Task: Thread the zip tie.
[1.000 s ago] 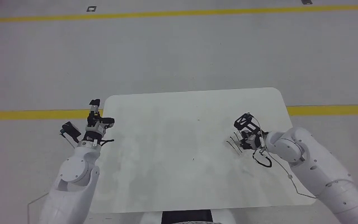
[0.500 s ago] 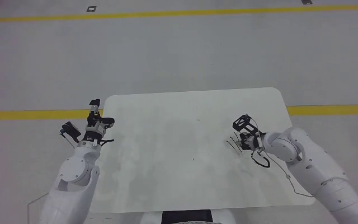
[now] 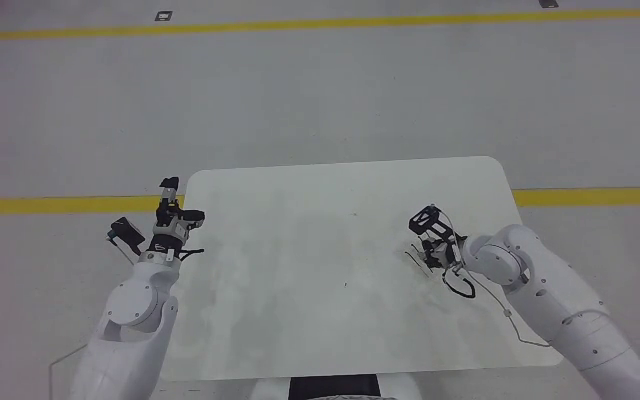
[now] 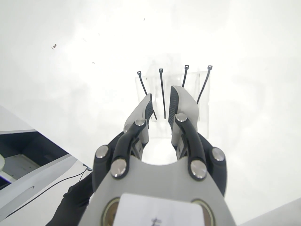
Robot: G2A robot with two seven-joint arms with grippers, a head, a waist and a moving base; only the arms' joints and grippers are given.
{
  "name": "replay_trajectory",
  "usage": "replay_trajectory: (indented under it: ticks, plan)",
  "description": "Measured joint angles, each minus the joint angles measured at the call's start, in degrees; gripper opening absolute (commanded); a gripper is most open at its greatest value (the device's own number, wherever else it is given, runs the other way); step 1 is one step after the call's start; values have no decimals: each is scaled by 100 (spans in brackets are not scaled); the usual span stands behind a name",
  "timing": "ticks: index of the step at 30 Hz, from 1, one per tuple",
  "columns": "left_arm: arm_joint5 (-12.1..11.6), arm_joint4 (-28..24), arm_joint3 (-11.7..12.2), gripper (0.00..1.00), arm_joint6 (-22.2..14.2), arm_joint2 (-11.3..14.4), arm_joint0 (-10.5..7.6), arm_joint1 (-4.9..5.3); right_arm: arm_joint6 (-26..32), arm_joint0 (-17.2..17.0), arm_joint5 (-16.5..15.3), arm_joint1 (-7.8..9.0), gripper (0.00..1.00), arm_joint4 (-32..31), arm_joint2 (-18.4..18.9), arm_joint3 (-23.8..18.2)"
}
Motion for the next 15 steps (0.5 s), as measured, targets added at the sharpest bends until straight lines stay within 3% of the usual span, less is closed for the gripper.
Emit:
replay_trajectory:
  ticks: [15]
  plan:
    - [0, 0, 0, 100, 0, 0, 0, 0, 44, 215, -22, -138, 14, 4, -199, 248]
